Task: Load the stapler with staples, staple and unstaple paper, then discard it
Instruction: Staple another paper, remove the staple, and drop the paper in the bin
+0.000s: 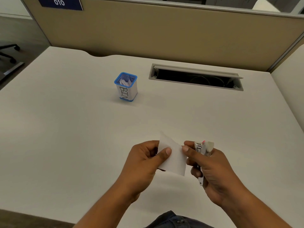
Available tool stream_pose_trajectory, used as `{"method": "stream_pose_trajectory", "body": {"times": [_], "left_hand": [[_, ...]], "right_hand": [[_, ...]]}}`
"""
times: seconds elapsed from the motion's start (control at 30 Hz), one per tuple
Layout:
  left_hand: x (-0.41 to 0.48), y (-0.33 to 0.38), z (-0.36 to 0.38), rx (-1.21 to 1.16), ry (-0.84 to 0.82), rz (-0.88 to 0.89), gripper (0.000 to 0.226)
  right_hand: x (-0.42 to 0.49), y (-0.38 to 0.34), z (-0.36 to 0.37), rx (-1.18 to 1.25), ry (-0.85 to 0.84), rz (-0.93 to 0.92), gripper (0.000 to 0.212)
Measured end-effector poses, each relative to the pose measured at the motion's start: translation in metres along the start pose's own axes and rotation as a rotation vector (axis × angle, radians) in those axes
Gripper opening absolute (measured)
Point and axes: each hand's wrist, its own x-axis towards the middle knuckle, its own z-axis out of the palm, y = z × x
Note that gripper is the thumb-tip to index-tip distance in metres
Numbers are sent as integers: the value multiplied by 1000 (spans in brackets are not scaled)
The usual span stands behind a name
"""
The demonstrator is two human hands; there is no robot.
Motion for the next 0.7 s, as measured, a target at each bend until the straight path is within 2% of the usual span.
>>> {"method": "stream_pose_trajectory", "body": {"times": [0.1, 0.2, 0.3, 0.37, 0.43, 0.5, 0.57, 0.63, 0.7], "left_hand": [[-1, 1, 2, 14, 12, 40, 25], [-2, 1, 5, 16, -23, 48, 26], [-1, 1, 7, -16, 18, 37, 26], [-1, 1, 8, -30, 51, 42, 23], [-1, 1, 8, -67, 54, 83, 14], [-2, 4, 10, -93, 40, 129, 22], [-1, 10, 13, -110, 18, 151, 19], [0, 14, 15, -114, 6, 166, 12], [1, 17, 16, -95, 6, 186, 14]], "right_hand": [[-1, -2, -4, -5, 32, 23, 31], [-5, -6, -7, 43, -6, 33, 30], [-9, -9, -13, -28, -4, -44, 7], [-12, -12, -17, -100, -2, -104, 3], [-15, -15, -20, -120, -37, -175, 6], [-17, -19, -21, -125, -74, -260, 11], [-19, -22, -22, -136, -91, -329, 15], [-21, -25, -22, -143, -125, -367, 12], [-22, -28, -24, -142, -155, -377, 20]]}}
